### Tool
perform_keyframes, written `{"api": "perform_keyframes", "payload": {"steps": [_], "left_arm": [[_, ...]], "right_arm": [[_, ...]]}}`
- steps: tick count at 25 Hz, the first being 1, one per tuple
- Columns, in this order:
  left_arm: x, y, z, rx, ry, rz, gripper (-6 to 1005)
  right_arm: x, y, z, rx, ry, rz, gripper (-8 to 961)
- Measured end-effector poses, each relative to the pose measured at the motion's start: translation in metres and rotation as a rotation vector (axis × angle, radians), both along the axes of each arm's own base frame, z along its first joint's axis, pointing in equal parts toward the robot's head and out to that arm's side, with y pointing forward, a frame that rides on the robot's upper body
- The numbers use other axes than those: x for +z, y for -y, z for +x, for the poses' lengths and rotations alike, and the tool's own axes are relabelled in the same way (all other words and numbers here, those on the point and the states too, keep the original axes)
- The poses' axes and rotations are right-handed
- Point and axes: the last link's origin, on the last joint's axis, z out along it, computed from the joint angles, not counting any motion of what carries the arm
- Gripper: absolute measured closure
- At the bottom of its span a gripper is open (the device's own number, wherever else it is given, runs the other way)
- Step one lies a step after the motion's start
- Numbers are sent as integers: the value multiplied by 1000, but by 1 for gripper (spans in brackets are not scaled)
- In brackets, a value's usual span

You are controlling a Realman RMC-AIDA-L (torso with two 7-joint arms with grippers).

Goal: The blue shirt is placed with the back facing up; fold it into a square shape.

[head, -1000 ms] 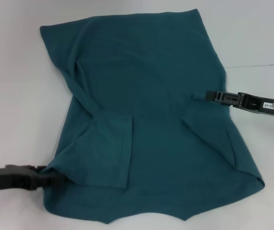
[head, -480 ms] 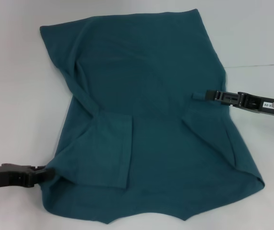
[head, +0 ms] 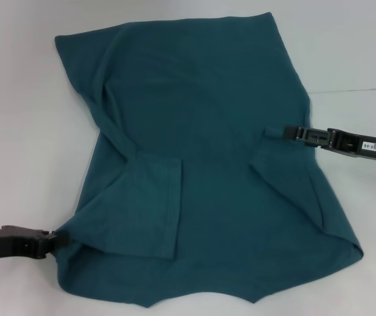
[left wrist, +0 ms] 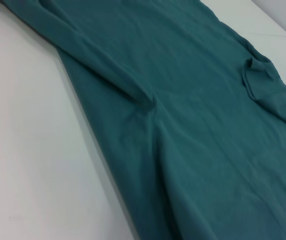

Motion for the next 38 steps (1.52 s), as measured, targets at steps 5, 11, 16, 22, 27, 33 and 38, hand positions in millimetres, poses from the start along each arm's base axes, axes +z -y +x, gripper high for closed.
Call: {"api": "perform_keyframes", "payload": {"steps": [5,11,16,22,27,33,38], "left_arm": [[3,-1,4,-11,13,3,1000],[3,-3,8,-27,13,-2,1000],[4,-3,8,-25,13,-2,1000],[2,-3,8,-28,15,-4,1000],[2,-3,9,-29,16,-6,1000],[1,-3,10,-29,18,-7,999],[1,-4,10,-30,18,-6,999]], "right_arm": [[6,3,13,-90,36,-69,23],[20,16,32,-189,37,-131,23],[24,30,45,-232,33,-150,23],[19,33,53,-261,62,-142,23],[7,29,50,-255,92,-148,23],[1,28,48,-252,119,-164,23],[2,28,48,-253,120,-165,23]]}}
